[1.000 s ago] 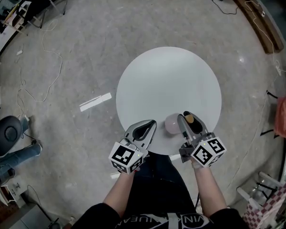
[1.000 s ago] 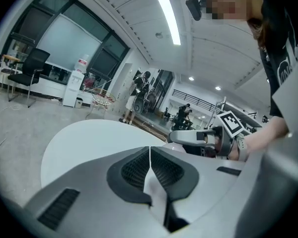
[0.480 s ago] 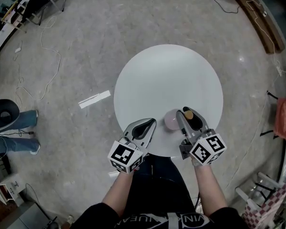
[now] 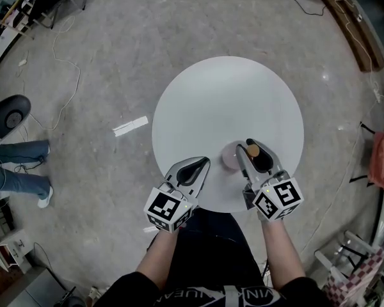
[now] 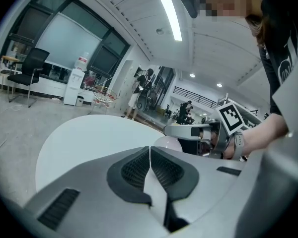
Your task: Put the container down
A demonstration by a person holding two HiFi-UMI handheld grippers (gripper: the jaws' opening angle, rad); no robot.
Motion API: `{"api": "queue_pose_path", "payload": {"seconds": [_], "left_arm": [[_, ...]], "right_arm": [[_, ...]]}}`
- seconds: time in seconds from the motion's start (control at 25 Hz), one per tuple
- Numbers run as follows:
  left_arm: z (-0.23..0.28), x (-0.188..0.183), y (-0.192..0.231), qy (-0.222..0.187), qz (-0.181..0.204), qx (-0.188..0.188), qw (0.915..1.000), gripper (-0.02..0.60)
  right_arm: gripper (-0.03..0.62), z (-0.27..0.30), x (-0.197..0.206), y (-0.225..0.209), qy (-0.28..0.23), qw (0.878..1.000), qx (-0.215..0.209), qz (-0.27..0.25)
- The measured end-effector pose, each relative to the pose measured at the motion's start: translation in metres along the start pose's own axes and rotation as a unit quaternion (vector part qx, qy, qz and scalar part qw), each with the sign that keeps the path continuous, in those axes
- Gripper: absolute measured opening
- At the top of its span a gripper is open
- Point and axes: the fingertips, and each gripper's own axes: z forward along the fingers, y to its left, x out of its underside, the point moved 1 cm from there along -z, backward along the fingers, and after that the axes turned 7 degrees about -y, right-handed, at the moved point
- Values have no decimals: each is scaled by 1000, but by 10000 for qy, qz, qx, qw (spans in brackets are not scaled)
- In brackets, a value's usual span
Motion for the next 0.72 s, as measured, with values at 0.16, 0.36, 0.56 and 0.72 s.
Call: {"api": "queue_pose_path", "payload": {"seconds": [0.16,0.36,0.56,0.72], "left_arm": [[3,0,2,-25,-26,-19,10000,15],[5,3,5,-27,-56,-23,10000,15],[7,3,6,-43,-76,-43,10000,15],[7,2,10,-46,-105,-45,9999,15]], "right_arm": [[129,7,-2,-1,13,9998,-36,-204],[129,13,-1,1,41,9985,-103,-539],[129,17,-2,2,57,9962,-140,-856],[129,22,-1,5,92,9935,-179,-1122]]}}
